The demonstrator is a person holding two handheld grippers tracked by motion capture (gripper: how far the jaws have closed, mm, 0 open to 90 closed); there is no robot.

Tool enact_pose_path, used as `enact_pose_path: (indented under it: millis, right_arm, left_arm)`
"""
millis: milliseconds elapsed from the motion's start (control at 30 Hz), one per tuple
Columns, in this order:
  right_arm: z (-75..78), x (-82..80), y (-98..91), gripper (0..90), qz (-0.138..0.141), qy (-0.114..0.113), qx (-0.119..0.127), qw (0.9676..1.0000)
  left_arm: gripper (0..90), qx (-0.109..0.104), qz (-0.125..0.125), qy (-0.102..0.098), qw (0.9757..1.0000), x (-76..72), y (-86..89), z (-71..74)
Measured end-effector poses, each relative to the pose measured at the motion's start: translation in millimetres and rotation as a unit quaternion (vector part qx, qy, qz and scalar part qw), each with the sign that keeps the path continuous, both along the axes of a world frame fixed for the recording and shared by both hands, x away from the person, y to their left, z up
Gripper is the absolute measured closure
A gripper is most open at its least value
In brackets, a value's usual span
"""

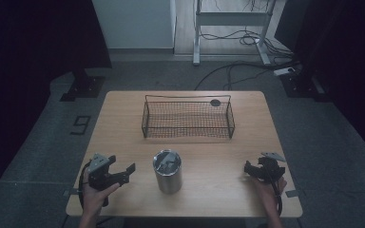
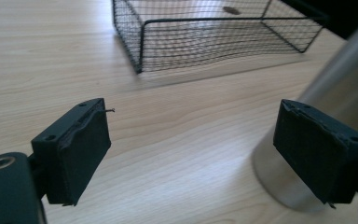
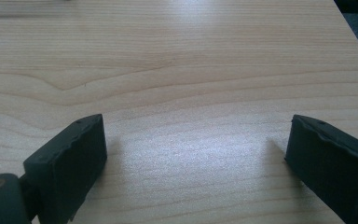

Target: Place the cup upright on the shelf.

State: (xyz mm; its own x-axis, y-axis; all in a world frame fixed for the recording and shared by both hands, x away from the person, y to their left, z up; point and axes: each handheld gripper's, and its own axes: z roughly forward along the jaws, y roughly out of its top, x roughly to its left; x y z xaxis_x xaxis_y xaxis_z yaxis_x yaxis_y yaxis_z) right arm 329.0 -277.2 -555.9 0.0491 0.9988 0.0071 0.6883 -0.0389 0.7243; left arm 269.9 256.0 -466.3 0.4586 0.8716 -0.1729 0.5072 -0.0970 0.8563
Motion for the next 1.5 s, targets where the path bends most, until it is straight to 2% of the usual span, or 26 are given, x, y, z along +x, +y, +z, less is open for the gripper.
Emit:
enact_pose_path:
  millis: [33,100,233,400,500,667,833,1000,1133,1400,1500]
  right_arm:
    - [0.0,0.0,0.0,5.0,0.0,0.0,0.0,1.0]
    - [0.0,0.0,0.0,5.0,0.0,0.0,0.0,1.0]
    - [0.0,0.0,0.0,5.0,0.0,0.0,0.0,1.0]
    - [0.0,0.0,0.0,5.0,0.0,0.0,0.0,1.0]
    - [0.0,0.0,0.0,5.1,0.0,0.0,0.0,1.0]
    - [0.0,0.0,0.0,5.1,0.0,-0.001,0.0,1.0]
    - [0.0,-0.1,0.1,5.4,0.001,-0.001,0.0,1.0]
    - [0.0,-0.1,0.1,5.5,0.001,-0.001,0.0,1.0]
    - [0.0,-0.1,0.1,5.6,0.001,-0.001,0.0,1.0]
    - [0.0,-0.2,0.1,5.8,0.001,-0.002,0.0,1.0]
    - [0.0,-0.2,0.2,5.8,0.001,-0.001,0.0,1.0]
  left_arm:
    - [10.3,-0.022,-0.016,0.002,0.9996,-1.4,-1.0,2.8]
    - [9.8,-0.042,-0.038,-0.002,0.9984,-3.2,-1.8,5.7]
    - [8.4,-0.026,-0.048,-0.01,0.9984,-7.2,-7.6,10.0]
    - [7.3,-0.021,-0.068,-0.012,0.9974,-10.6,-13.7,12.9]
    - [5.3,-0.02,-0.09,-0.009,0.9957,-12.4,-17.5,14.3]
    - [0.2,-0.024,-0.11,-0.001,0.9937,-12.9,-24.7,13.0]
    - [0.0,-0.012,-0.132,0.008,0.9911,-13.4,-39.8,9.4]
    - [0.0,0.005,-0.141,0.021,0.9898,-10.3,-56.6,1.5]
    - [0.0,0.011,-0.142,0.02,0.9896,-9.1,-64.8,-1.5]
    - [0.0,0.011,-0.15,0.021,0.9884,-9.1,-71.8,-3.2]
    - [0.0,0.011,-0.161,0.019,0.9868,-10.3,-77.3,-3.5]
